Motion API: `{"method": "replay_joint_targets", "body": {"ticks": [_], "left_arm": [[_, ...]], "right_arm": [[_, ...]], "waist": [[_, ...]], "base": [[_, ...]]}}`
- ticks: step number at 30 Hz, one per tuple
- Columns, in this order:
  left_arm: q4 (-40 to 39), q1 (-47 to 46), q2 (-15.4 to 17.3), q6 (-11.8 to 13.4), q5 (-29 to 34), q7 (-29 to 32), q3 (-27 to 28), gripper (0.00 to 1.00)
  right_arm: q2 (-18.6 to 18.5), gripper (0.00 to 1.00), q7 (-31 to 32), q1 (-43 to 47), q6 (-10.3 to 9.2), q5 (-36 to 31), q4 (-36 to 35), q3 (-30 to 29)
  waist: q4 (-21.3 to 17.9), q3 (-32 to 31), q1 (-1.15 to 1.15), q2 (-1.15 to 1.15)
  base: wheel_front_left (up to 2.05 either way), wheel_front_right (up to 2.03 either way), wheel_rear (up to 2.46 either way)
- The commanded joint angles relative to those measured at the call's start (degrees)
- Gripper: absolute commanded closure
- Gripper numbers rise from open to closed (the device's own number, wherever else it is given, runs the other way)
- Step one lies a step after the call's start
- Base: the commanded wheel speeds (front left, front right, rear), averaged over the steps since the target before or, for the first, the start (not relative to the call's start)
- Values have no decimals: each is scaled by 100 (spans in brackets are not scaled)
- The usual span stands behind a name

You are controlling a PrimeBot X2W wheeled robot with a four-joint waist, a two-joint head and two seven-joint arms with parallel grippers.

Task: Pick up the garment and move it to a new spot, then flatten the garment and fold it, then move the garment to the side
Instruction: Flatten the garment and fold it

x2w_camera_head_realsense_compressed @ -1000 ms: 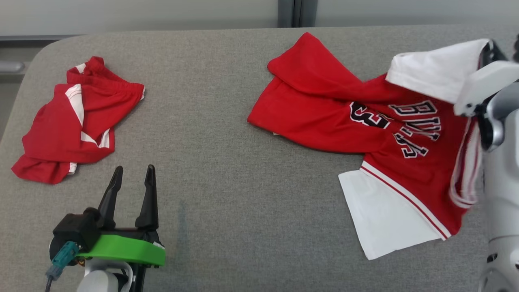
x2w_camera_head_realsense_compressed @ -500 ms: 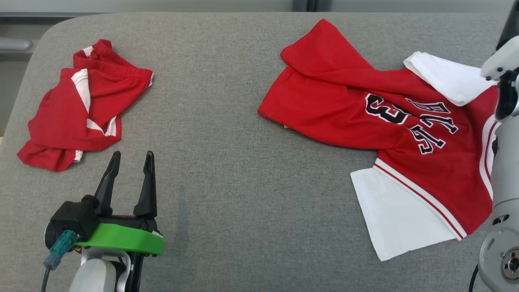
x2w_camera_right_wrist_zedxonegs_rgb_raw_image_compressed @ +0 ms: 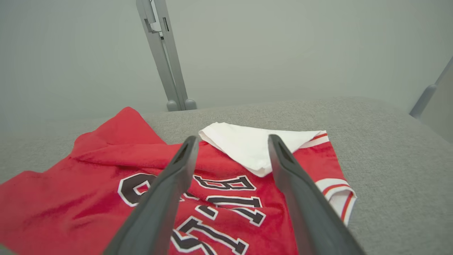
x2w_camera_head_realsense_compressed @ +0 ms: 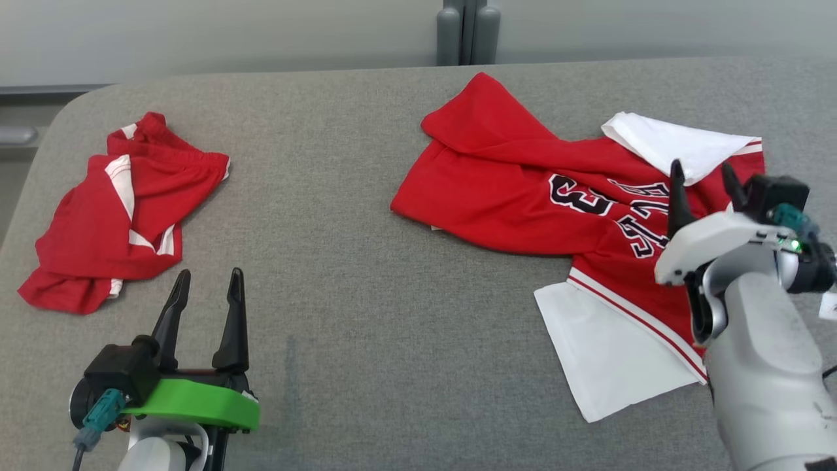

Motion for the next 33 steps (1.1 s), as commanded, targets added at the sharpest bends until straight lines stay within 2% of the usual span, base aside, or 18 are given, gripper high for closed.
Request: {"method": "replay_joint_targets", "body": {"ticks": [1,8,17,24,33], "left_arm": [[15,55,39,45,19,-2,27,0],[136,176,-14,89,-38,-2,23,0],[323,299,-99,103,-46,-2,24,0],[564,81,-119,53,-55,32,-96,0],[1596,-1282,100,-88,-178,605,-785,0]], "right_arm": [[32,0,-48,267,-7,3,-204,195],[190,0,-142,1634,-7,-1,-1788,939],[223,0,283,2938,-8,30,-3618,1153],[227,0,649,3342,-7,-36,-4272,1134],[228,0,825,3268,-7,31,-4608,1272]], "waist": [[-136,-156,0,0],[-307,-372,0,0],[-404,-562,0,0],[-550,-528,0,0],[-932,-72,0,0]], "base": [[0,0,0],[0,0,0],[0,0,0],[0,0,0],[0,0,0]]}}
